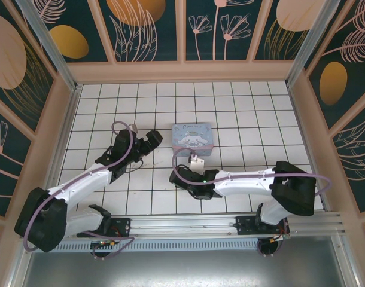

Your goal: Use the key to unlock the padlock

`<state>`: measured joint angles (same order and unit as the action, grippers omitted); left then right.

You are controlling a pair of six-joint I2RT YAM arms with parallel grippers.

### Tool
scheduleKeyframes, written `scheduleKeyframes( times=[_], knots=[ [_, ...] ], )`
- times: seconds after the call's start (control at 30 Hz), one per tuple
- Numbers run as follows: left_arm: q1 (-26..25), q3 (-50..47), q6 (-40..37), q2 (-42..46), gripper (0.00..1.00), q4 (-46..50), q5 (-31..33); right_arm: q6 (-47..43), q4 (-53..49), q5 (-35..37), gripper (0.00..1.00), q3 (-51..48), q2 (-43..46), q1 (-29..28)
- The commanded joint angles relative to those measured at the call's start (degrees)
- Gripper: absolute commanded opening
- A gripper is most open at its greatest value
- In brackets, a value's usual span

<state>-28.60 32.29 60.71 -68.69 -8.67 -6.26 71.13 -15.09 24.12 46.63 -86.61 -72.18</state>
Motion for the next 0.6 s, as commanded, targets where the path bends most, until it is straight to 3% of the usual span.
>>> scheduleKeyframes(
  times=[0.0, 0.23, 0.57],
  knots=[
    [0.34, -1.08, 0.63, -0.48, 0.99, -3.86, -3.54, 1.2, -1.21, 2.93, 0.0, -0.67, 3.38, 0.35],
    [0.29, -1.28, 5.25, -0.75, 0.99, -7.6, -8.34, 0.77, -2.82, 6.02, 0.0, 0.64, 8.34, 0.87],
    [0.3, -1.47, 21.03, -2.48, 0.99, -20.01, -16.8, -5.03, 0.7, 8.27, 0.0, 3.94, 16.35, 6.63]
  ],
)
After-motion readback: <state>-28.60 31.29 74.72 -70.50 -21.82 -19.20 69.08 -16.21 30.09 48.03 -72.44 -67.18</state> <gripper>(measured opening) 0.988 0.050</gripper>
